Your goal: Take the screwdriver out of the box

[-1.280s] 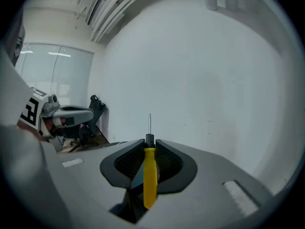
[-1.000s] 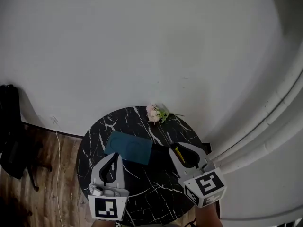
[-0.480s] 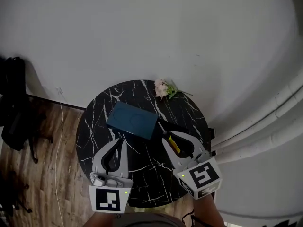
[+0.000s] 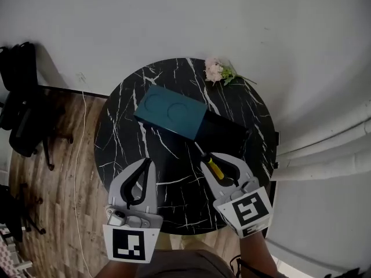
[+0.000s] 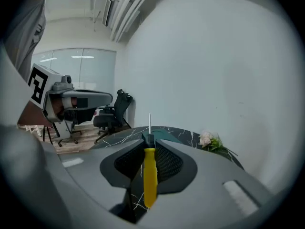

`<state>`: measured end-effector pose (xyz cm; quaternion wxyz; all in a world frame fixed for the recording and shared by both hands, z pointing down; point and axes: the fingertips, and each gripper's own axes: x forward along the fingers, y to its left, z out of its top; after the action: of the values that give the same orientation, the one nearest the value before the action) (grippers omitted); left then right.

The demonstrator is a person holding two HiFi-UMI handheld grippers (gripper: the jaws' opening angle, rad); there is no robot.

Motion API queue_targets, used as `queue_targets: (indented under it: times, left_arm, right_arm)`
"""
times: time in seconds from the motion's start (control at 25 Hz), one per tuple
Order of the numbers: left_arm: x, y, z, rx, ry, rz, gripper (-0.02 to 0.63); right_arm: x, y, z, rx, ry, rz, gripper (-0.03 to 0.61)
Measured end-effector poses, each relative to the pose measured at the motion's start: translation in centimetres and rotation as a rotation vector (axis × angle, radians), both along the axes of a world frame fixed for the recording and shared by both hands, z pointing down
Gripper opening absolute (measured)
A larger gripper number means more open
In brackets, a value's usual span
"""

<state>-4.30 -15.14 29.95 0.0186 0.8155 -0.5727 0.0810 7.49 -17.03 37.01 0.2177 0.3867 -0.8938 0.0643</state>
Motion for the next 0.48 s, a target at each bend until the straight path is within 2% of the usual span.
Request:
queue_targets:
  times: [0.48]
  left_arm:
    - [-2.2,-0.9,6.5,-0.146,-0.009,-0.007,0.001]
  right_arm:
    - [-0.9,0.0,10.6,-0.149,0.077,-0.017,0.097]
